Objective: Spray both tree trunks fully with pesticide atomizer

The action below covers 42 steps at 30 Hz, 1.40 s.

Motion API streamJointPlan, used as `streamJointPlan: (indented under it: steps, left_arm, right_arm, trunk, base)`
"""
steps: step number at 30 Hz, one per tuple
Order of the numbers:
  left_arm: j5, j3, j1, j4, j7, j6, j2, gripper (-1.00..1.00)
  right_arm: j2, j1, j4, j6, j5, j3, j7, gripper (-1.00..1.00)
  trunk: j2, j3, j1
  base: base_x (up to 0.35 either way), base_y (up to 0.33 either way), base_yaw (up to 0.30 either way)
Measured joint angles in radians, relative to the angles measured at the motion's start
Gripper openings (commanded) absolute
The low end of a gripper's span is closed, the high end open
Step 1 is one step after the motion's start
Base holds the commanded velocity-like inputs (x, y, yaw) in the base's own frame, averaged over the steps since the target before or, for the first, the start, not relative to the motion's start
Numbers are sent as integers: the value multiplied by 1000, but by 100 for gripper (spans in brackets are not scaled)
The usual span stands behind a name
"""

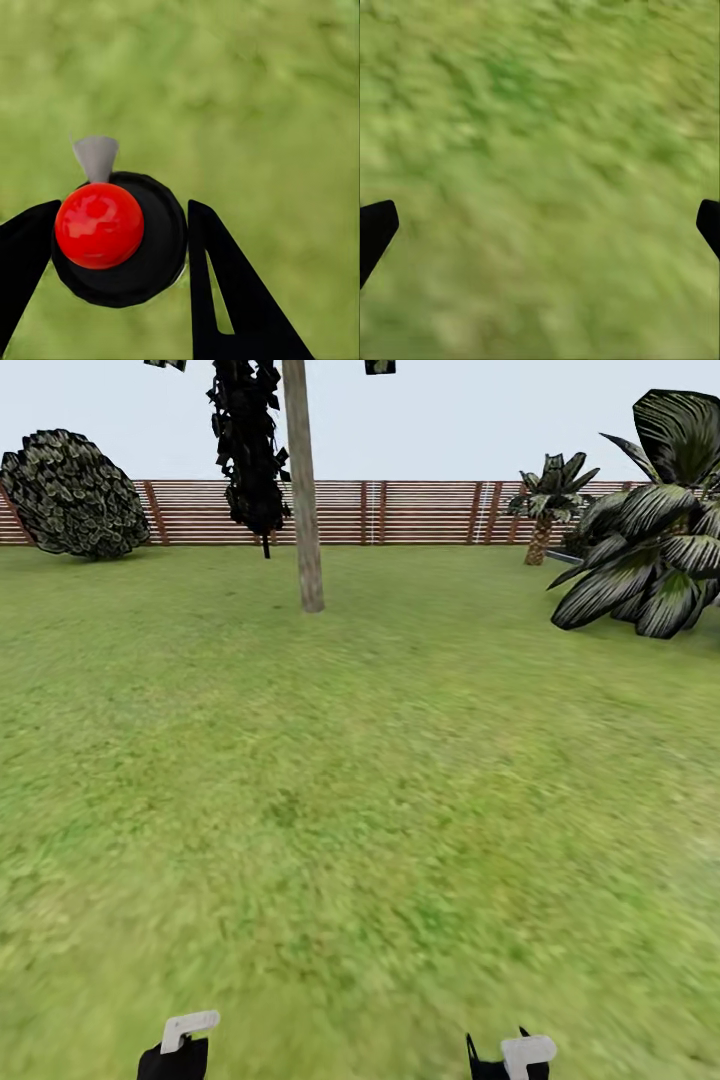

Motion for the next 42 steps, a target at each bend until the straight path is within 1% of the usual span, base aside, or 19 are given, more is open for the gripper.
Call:
streamJointPlan:
  steps: [42]
  left_arm:
    - [0,0,0,0,0,1,1,-100]
  right_arm:
    - [0,0,0,0,0,0,0,100]
  trunk:
    - [0,0,0]
  base:
    - [292,177,0]
